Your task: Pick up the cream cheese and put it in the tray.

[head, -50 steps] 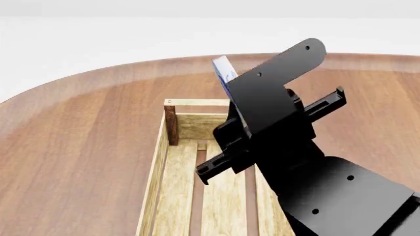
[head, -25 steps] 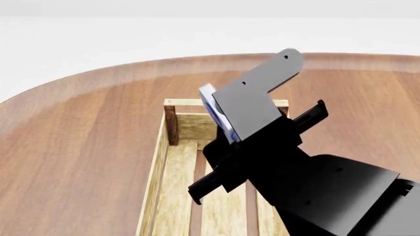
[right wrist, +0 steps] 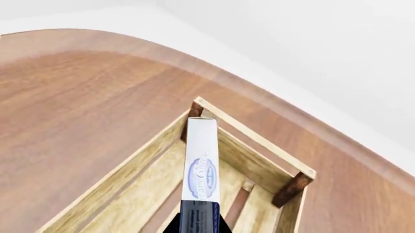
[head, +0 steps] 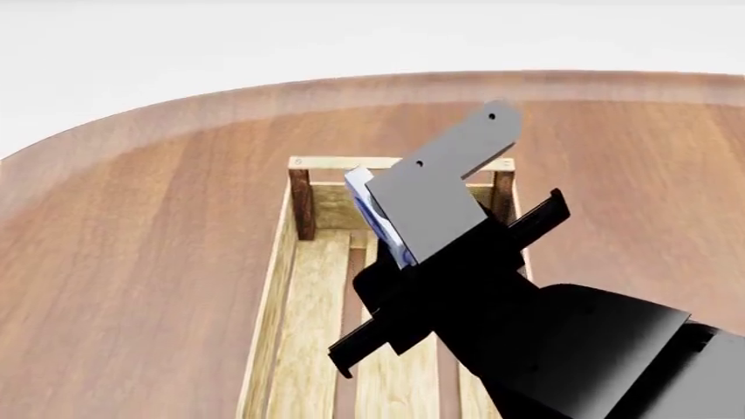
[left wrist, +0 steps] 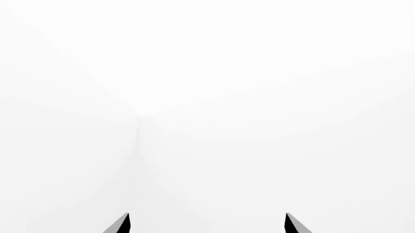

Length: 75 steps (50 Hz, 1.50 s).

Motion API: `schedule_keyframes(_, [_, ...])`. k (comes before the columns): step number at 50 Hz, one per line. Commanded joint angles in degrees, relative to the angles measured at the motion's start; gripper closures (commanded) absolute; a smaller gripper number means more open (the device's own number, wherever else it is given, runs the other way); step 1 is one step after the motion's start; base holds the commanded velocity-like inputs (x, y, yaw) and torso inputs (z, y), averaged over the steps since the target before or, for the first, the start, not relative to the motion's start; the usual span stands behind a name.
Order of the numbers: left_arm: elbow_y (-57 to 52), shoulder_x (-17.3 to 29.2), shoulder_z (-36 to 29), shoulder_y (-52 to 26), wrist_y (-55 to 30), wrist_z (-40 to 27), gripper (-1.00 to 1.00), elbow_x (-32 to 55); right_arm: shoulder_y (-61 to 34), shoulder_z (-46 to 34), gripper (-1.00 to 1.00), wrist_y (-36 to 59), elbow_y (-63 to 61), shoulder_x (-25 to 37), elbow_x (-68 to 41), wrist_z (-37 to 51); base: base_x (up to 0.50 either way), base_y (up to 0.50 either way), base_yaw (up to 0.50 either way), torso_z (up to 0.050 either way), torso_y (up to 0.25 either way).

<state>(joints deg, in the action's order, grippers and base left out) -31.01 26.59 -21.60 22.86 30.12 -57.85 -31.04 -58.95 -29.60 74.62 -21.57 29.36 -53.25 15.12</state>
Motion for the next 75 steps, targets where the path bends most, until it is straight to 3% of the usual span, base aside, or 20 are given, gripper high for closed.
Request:
schedule_keyframes(1, [-0.5, -0.1, 0.1, 0.2, -0.6, 0.0, -1.00, -0.2, -0.4, -0.2, 1.00, -0.4, -0.2, 0.3, 1.3, 0.3, 0.00, 0.00, 0.00, 0.000, -0.090])
schedule_keyframes(75, [-0.3, 0.4, -0.6, -0.4, -1.0, -1.1, -1.00, 0.2, -1.0, -2.7, 1.00, -1.7, 0.0, 1.2, 0.8, 1.2, 0.00, 0.00, 0.00, 0.000, -0.090])
